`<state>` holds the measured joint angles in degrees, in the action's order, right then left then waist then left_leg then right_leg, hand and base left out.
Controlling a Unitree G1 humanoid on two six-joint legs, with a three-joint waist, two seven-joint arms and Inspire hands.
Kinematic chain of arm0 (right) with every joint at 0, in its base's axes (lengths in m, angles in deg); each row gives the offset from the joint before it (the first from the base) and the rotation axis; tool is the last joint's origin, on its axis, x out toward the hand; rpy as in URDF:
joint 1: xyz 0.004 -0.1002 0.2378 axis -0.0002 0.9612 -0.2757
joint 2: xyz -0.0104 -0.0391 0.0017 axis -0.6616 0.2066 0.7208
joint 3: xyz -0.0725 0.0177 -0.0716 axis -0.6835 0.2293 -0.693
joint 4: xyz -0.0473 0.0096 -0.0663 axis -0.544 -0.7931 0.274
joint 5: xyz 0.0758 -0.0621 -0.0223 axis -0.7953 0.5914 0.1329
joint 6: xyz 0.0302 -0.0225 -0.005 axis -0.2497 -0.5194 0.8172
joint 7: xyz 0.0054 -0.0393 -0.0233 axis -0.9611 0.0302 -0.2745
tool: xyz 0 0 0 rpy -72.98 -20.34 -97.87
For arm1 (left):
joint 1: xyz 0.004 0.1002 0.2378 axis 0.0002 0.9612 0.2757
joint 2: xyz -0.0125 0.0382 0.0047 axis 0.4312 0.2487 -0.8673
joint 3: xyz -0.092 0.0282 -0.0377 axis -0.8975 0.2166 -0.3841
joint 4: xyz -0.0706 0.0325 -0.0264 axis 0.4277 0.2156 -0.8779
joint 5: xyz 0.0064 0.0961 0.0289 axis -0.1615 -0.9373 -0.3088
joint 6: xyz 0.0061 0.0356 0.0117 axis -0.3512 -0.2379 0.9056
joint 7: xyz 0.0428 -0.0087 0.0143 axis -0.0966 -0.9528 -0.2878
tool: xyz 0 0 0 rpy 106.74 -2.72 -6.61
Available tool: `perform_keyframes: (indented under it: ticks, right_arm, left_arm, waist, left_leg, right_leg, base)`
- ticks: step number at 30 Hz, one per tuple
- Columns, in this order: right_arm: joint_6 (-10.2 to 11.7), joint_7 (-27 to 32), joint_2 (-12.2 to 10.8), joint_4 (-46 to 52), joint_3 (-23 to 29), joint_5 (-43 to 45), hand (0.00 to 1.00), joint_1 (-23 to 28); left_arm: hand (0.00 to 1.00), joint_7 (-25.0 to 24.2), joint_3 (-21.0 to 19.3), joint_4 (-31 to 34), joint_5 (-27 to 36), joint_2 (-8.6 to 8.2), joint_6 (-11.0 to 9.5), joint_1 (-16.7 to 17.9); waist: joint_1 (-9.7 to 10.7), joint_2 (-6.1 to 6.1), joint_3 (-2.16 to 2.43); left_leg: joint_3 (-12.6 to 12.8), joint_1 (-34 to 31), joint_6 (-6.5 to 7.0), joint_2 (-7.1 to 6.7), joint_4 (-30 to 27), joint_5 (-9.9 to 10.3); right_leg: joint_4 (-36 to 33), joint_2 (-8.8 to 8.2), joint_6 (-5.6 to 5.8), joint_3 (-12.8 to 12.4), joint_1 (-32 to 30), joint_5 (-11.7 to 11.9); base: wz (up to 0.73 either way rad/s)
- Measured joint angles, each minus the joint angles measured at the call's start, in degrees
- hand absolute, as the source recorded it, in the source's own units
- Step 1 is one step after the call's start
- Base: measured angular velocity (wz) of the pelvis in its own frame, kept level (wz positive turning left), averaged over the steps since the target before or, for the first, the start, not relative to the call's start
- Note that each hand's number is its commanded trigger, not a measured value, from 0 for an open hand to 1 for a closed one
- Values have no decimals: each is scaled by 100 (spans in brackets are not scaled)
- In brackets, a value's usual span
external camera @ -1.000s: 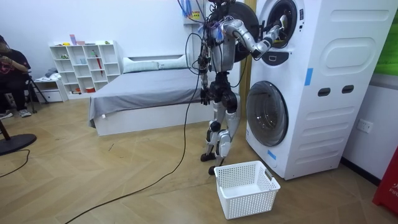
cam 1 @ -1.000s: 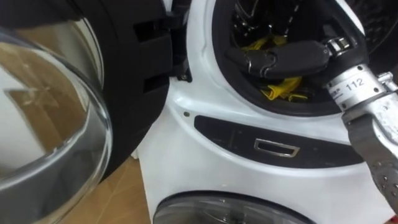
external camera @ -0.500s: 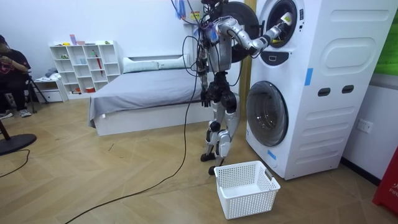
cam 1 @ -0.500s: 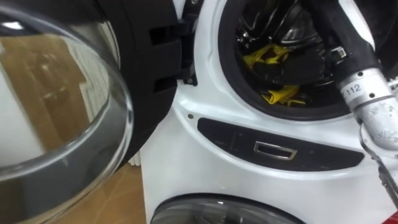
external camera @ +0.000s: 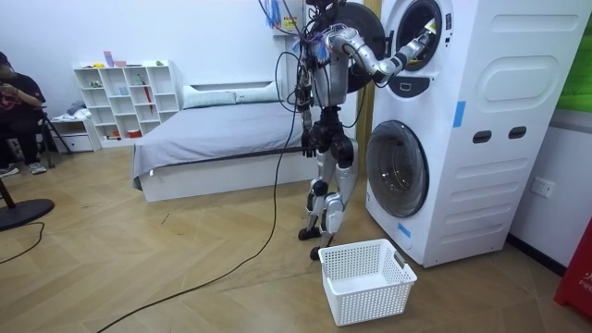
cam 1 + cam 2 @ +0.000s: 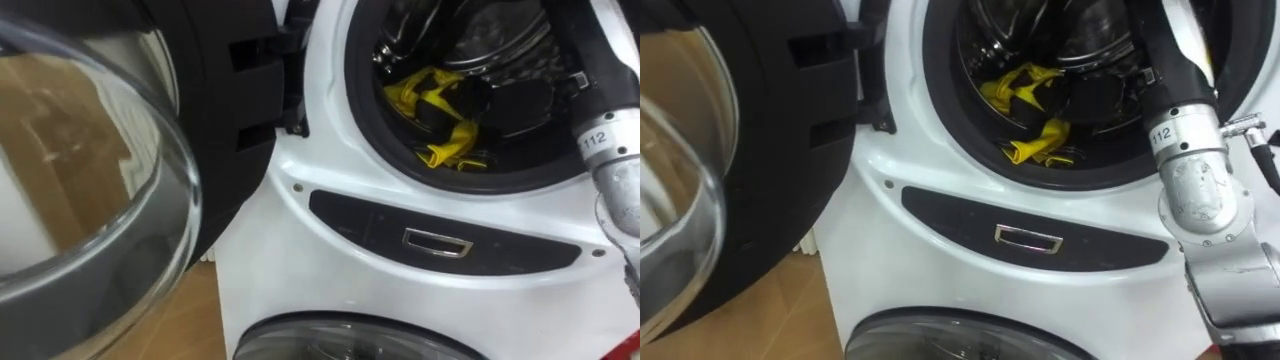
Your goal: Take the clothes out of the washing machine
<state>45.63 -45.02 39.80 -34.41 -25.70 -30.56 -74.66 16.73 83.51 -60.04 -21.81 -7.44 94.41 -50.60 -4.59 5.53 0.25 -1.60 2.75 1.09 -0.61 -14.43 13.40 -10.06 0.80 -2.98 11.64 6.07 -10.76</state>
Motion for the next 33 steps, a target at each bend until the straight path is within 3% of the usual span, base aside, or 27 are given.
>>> perform_keyframes:
  ticks: [9, 12, 17, 19, 24, 33]
  right_arm:
    - [-158, -388, 91, -26, -1, 7, 0, -6]
    - [-293, -620, 155, -216, -5, -90, 0, -32]
    - [-390, -1042, 206, -1020, -126, -790, 0, -182]
    - [-433, -1186, 214, -1220, -124, -933, 0, -273]
    - [-424, -1517, 216, -1590, -123, -984, 0, -447]
    - [-437, -2018, 376, -2222, -179, -1100, 0, -596]
  left_arm:
    - [0, -33, -35, -80, 11, -10, 44, 78]
    - [0, -34, -127, -33, 7, -14, 58, 94]
    - [0, -32, -134, -22, -2, 21, 123, -63]
    - [0, -32, -133, -21, -2, 20, 134, -75]
    - [0, -79, -136, 19, -52, 50, 210, -119]
    - [0, -370, -153, 196, -59, 73, 365, -9]
  waist:
    - [-53, 39, -7]
    - [-82, 118, 3]
    - [-276, 279, -35]
    - [-289, 311, -20]
    - [-279, 321, -18]
    - [-382, 339, -22]
  left_leg:
    - [-10, 23, 2, 2, 71, 0]
    - [-3, 20, 8, -8, 81, -4]
    - [15, 28, 9, -8, 84, -5]
    - [9, 26, 9, -8, 85, -4]
    - [-73, -19, 10, -25, 14, -4]
    - [-175, 2, 14, -50, -97, -15]
  right_leg:
    - [-52, -9, 2, 2, -20, -2]
    - [-50, -12, 7, -20, -27, -8]
    - [-44, -12, 8, -30, -27, -9]
    - [-43, -11, 8, -37, -33, -9]
    - [29, -29, 5, 113, 22, -1]
    - [45, -22, 12, 119, 89, 9]
  base:
    - [0]
    - [0]
    - [-1]
    - [0]
    - [7]
    - [6]
